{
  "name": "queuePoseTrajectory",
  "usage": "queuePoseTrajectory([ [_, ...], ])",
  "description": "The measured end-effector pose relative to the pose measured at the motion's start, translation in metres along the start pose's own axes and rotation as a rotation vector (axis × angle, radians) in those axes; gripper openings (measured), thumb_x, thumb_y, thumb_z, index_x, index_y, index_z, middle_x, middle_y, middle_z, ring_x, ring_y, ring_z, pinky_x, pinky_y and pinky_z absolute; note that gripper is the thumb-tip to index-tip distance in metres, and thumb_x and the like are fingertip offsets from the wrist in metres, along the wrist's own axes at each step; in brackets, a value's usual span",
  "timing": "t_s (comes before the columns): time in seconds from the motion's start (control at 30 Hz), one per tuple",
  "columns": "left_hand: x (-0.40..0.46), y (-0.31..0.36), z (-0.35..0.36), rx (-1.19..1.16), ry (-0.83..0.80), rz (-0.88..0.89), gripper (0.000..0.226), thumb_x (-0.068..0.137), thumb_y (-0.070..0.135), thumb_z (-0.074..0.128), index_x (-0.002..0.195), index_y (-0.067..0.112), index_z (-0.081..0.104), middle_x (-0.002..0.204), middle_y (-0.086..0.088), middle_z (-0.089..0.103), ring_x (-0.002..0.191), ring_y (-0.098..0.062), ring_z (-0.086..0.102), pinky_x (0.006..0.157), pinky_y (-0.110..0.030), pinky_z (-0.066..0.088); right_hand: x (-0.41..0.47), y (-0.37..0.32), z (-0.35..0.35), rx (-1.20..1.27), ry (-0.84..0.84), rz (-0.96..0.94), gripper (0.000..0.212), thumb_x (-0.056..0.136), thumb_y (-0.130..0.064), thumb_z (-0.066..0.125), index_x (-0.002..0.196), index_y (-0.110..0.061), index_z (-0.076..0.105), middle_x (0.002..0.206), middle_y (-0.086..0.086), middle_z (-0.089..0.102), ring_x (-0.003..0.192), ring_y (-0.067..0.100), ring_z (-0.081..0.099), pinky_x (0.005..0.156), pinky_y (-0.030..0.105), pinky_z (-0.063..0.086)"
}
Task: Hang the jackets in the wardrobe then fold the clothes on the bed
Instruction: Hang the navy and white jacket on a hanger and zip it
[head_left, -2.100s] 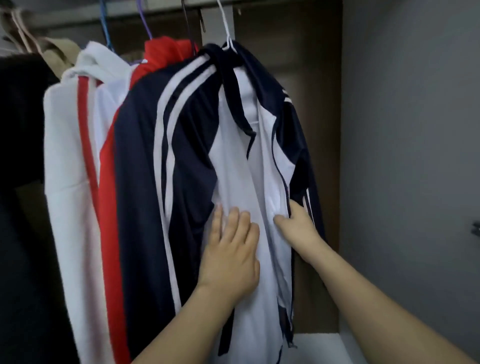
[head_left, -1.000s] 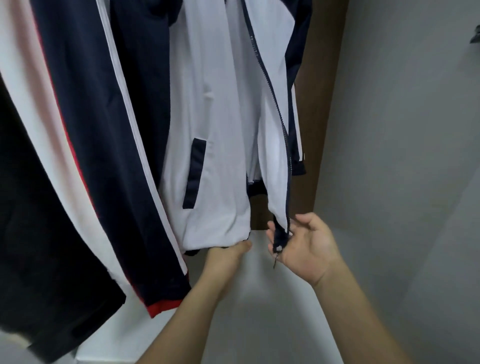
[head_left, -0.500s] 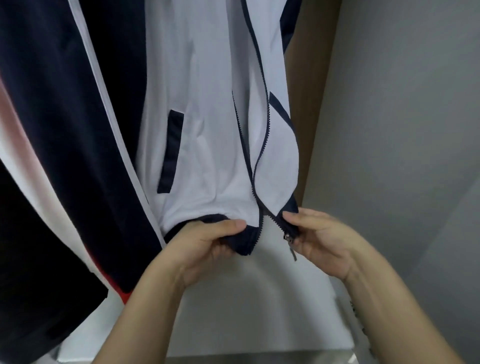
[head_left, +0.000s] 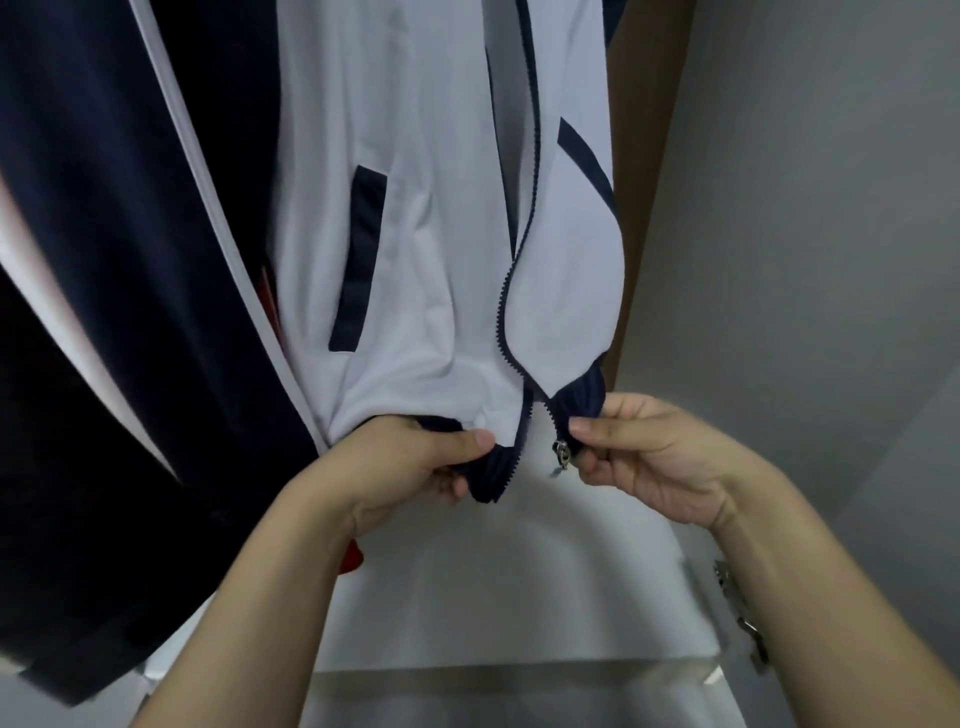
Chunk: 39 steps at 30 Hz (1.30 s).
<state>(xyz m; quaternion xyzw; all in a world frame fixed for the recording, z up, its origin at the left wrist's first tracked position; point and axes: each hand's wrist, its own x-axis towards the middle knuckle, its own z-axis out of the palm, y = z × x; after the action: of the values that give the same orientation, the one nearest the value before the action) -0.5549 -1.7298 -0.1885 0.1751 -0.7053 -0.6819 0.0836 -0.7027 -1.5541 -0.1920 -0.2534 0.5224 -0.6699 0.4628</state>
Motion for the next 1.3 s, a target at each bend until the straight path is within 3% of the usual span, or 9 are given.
queuePoseTrajectory([
  [0.1,0.003,0.007,0.004,-0.214,0.09,0.072,0.014,0.072,0.019,0.072,0.072,0.006,0.074,0.064,-0.01,0.061,0.048,-0.016,0.052,0.045,-0.024,0.044,0.003,-0.003,0.005,0.099,0.034,-0.111,0.007,0.075,-0.008,0.065,0.072,-0.01,0.072,0.07,0.005,0.066,0.051,0.008,0.054,0.052,0.018,0.05],
  [0.2,0.004,0.015,0.012,-0.359,0.128,0.186,0.012,0.071,0.016,0.073,0.074,0.006,0.078,0.069,-0.009,0.067,0.05,-0.013,0.057,0.046,-0.023,0.047,0.005,-0.003,0.012,0.155,0.061,-0.175,0.005,0.073,-0.008,0.066,0.07,-0.01,0.068,0.069,0.005,0.065,0.051,0.008,0.054,0.051,0.018,0.049],
  [0.4,-0.001,0.019,0.037,-0.256,0.386,0.262,0.014,0.079,0.02,0.079,0.067,0.013,0.078,0.072,-0.01,0.072,0.061,-0.015,0.062,0.077,-0.038,0.053,0.007,-0.002,0.023,0.174,0.057,-0.214,0.017,0.072,-0.007,0.066,0.089,-0.004,0.066,0.076,0.006,0.064,0.055,0.008,0.054,0.057,0.019,0.05],
  [0.47,-0.004,0.02,0.046,-0.187,0.462,0.281,0.023,0.084,0.021,0.075,0.061,0.018,0.077,0.067,-0.005,0.071,0.062,-0.013,0.064,0.081,-0.034,0.054,0.007,-0.002,0.026,0.181,0.045,-0.226,0.025,0.072,-0.008,0.066,0.097,-0.001,0.062,0.078,0.006,0.065,0.055,0.008,0.054,0.058,0.019,0.049],
  [0.6,-0.009,0.025,0.055,-0.111,0.542,0.274,0.038,0.086,0.029,0.072,0.05,0.018,0.07,0.059,0.003,0.069,0.055,0.001,0.061,0.058,-0.004,0.042,0.008,-0.002,0.028,0.212,0.045,-0.244,0.025,0.073,-0.007,0.067,0.097,0.0,0.063,0.083,0.01,0.064,0.056,0.009,0.054,0.058,0.019,0.049],
  [0.77,-0.013,0.029,0.053,-0.15,0.555,0.266,0.041,0.085,0.028,0.073,0.046,0.016,0.067,0.058,0.001,0.068,0.057,-0.002,0.062,0.058,-0.005,0.043,0.008,-0.003,0.029,0.22,0.055,-0.255,0.009,0.072,-0.005,0.066,0.081,-0.005,0.066,0.076,0.008,0.062,0.054,0.01,0.053,0.055,0.019,0.049],
  [0.87,-0.013,0.029,0.05,-0.156,0.534,0.274,0.039,0.085,0.028,0.073,0.049,0.015,0.069,0.058,0.0,0.068,0.059,-0.005,0.063,0.061,-0.008,0.047,0.008,-0.004,0.03,0.207,0.062,-0.25,0.015,0.072,-0.006,0.066,0.086,-0.002,0.063,0.077,0.009,0.061,0.054,0.009,0.053,0.055,0.019,0.049],
  [1.0,-0.012,0.028,0.053,-0.118,0.545,0.286,0.039,0.087,0.024,0.071,0.049,0.016,0.066,0.054,0.003,0.065,0.051,0.001,0.058,0.054,-0.003,0.04,0.009,-0.004,0.03,0.2,0.075,-0.243,0.022,0.073,-0.006,0.066,0.093,0.0,0.06,0.082,0.011,0.059,0.056,0.01,0.052,0.056,0.019,0.048],
  [1.3,-0.009,0.027,0.053,-0.171,0.56,0.281,0.037,0.086,0.027,0.072,0.051,0.016,0.068,0.056,0.001,0.067,0.056,-0.003,0.061,0.057,-0.005,0.043,0.01,-0.003,0.028,0.167,0.084,-0.247,0.016,0.072,-0.008,0.067,0.086,-0.003,0.062,0.078,0.009,0.06,0.057,0.012,0.053,0.057,0.02,0.049],
])
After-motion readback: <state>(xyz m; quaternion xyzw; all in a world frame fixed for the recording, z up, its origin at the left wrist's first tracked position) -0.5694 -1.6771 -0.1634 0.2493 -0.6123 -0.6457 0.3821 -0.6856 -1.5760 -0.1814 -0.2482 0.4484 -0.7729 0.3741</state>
